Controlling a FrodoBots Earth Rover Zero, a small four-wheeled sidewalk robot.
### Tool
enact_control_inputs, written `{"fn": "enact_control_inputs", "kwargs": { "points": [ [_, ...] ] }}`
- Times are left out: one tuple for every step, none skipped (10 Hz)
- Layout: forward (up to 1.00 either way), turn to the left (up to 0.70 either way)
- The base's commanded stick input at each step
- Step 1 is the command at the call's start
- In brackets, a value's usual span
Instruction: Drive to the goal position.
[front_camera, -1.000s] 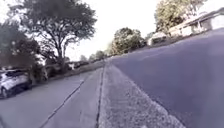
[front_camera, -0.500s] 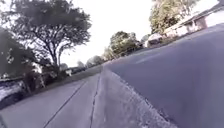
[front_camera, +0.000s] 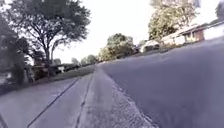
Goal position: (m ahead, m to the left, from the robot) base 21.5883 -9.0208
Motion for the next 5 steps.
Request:
{"fn": "enact_control_inputs", "kwargs": {
  "points": [
    [1.0, 0.0],
    [1.0, 0.0],
    [1.0, 0.0],
    [1.0, 0.0],
    [1.0, 0.0]
  ]
}}
